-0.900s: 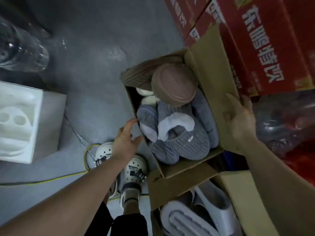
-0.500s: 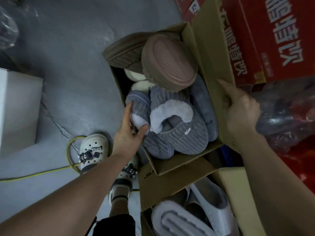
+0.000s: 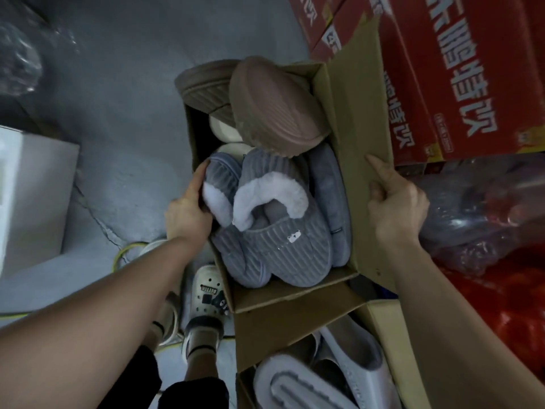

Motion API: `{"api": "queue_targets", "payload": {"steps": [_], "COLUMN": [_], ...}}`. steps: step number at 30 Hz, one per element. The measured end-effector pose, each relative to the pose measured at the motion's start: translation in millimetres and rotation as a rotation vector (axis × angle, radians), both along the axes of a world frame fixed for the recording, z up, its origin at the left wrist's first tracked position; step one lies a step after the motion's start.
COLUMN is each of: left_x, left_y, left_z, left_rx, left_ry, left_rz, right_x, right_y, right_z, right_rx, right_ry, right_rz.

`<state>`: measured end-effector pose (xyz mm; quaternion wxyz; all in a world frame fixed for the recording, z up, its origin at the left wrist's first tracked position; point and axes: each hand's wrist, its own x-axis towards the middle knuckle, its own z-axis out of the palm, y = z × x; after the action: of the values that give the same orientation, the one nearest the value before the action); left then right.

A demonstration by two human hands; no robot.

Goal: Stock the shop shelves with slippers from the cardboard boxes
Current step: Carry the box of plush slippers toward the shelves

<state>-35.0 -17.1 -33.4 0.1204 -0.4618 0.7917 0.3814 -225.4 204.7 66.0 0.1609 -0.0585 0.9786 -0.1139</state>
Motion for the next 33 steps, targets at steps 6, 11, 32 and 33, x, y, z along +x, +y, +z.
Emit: {"api": "queue_targets", "payload": {"steps": [6,11,32,33], "left_x": [-2,6,43,44], "left_y": [-69,-106,-213,-222], "left_z": [64,138,391,404], "left_rx": [-0.096,-0.152,-0.156,-0.179], "left_ry": [0.034,0.034,0.11,0.094], "left_rz": [-0.092,-0.083,-0.104,-0.115], "right_x": [10,9,14,15], "right_y": [-32,-61,-171,-180], "right_z": [37,101,355,369], "right_rx": [-0.083,-0.142,-0.17,-0.181], "right_ry": [-0.105,-0.13,-0.105,-0.102], "right_rz": [-0.04,-0.043,0.019,0.018]}}
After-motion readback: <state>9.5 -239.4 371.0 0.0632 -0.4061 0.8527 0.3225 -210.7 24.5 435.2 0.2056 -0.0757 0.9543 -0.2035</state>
